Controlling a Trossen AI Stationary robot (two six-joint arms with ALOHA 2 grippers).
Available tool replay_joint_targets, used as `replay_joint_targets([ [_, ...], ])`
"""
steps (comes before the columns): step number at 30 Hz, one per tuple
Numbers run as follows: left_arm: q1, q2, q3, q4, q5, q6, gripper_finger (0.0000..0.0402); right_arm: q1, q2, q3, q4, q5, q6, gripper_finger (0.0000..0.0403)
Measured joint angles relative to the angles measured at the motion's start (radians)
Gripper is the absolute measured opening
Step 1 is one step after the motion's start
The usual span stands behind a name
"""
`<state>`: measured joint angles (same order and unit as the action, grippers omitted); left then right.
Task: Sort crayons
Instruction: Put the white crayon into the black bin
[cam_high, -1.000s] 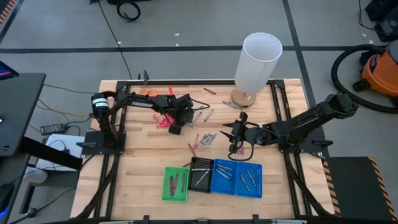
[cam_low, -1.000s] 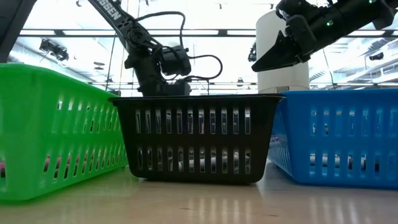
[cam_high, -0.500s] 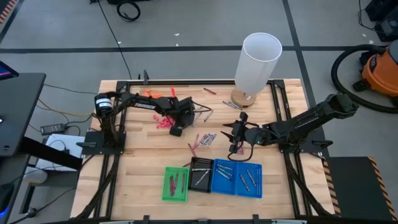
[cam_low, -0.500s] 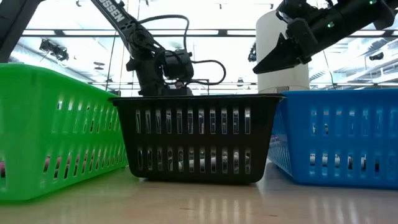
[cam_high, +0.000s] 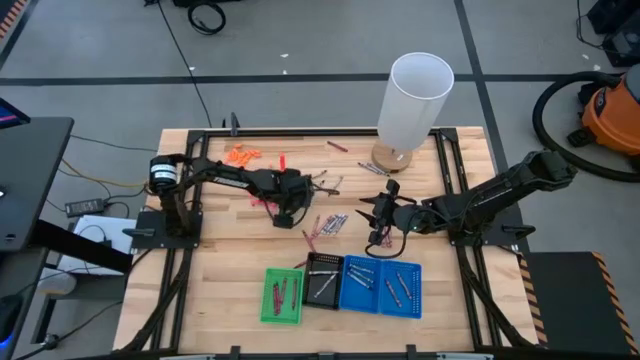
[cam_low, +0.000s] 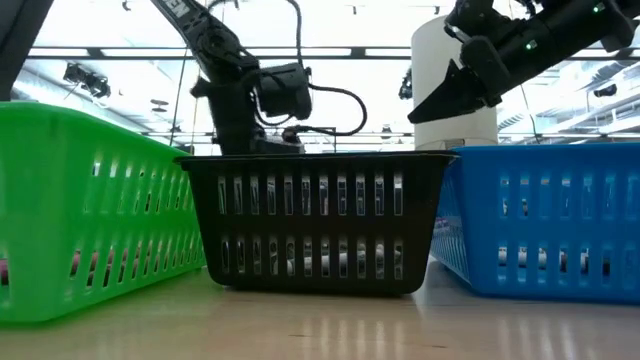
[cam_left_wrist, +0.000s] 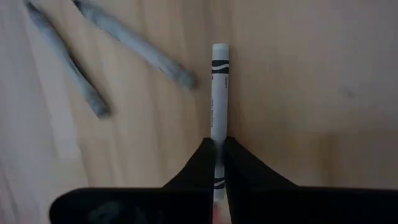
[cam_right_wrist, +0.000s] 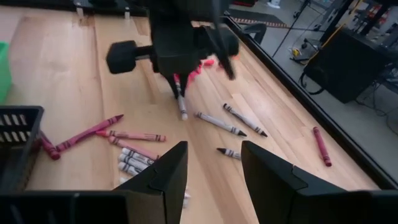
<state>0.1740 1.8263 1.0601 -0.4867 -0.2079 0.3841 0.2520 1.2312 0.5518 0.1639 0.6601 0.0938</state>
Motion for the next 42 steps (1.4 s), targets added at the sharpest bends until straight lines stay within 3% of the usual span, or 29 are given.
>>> replay_joint_targets([
  [6, -0.034, -0.128, -0.075, 0.062, -0.062, -0.118, 0.0014, 0.027, 0.0, 0.0, 0.007, -0.007, 0.037, 0.0159],
  [14, -0.099, -0.287, -0.322, 0.431, -0.138, -0.224, 0.0014, 0.041, 0.0, 0.0, 0.093, 0.007, 0.035, 0.0159],
  [24, -0.157, -0.32, -0.443, 0.982, -0.139, -0.269, 0.0014, 0.016, 0.055, 0.0, 0.471, -0.017, -0.188, 0.0159],
  [29, -0.157, -0.32, -0.449, 1.146, -0.126, -0.27, 0.0014, -0.006, 0.099, 0.0, 0.685, -0.136, -0.3, 0.0159],
  [31, -0.157, -0.32, -0.448, 1.184, -0.098, -0.27, 0.0014, -0.008, 0.105, 0.0, 0.708, -0.153, -0.312, 0.0159],
  [37, -0.157, -0.32, -0.448, 1.183, 0.06, -0.271, 0.0014, 0.012, 0.102, 0.0, 0.601, -0.072, -0.285, 0.0159],
  [39, -0.157, -0.32, -0.447, 1.186, 0.151, -0.27, 0.0014, 0.017, 0.101, 0.0, 0.559, -0.072, -0.255, 0.0159],
  [42, -0.157, -0.32, -0.447, 1.188, 0.374, -0.254, 0.0014, 0.023, 0.101, 0.0, 0.485, -0.072, -0.202, 0.0159],
])
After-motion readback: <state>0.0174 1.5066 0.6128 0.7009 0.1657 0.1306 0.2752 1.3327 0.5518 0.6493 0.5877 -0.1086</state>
